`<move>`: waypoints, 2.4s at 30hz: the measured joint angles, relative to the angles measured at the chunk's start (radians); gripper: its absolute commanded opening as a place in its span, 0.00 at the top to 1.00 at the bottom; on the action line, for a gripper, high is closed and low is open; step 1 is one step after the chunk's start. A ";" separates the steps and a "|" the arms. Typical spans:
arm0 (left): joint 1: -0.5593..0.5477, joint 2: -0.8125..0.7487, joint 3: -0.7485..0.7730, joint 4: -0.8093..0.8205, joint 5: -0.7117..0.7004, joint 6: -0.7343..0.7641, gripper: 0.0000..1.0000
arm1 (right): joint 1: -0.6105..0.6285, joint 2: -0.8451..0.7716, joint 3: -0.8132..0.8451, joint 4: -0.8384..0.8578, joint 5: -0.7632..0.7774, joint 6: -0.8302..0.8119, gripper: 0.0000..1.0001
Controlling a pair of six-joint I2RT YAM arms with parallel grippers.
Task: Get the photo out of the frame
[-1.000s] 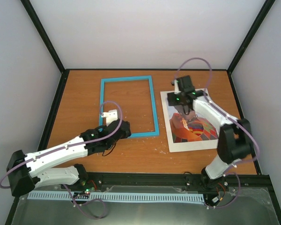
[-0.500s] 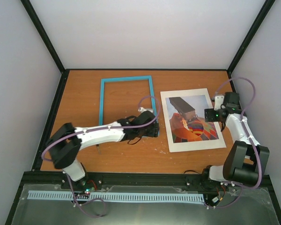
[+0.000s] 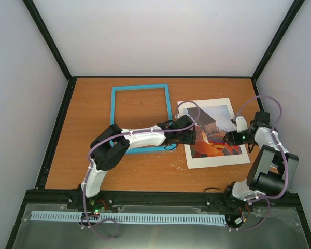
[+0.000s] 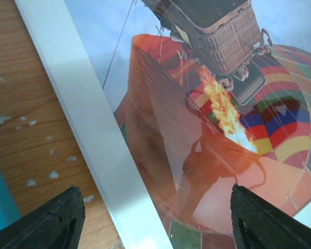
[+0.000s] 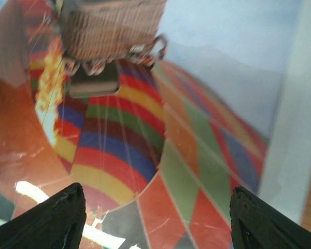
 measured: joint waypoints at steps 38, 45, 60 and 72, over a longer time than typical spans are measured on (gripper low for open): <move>0.076 0.117 0.061 0.051 0.187 -0.015 0.35 | -0.001 0.089 -0.111 0.093 -0.033 -0.132 0.35; 0.076 0.117 0.080 0.054 0.212 -0.011 0.37 | -0.016 0.089 -0.111 0.101 -0.031 -0.130 0.33; 0.070 0.169 0.151 0.090 0.271 0.011 0.37 | -0.202 0.057 -0.013 0.009 -0.030 -0.127 0.25; 0.067 0.104 0.051 0.078 0.205 0.027 0.34 | -0.262 0.315 0.152 -0.005 0.019 -0.150 0.28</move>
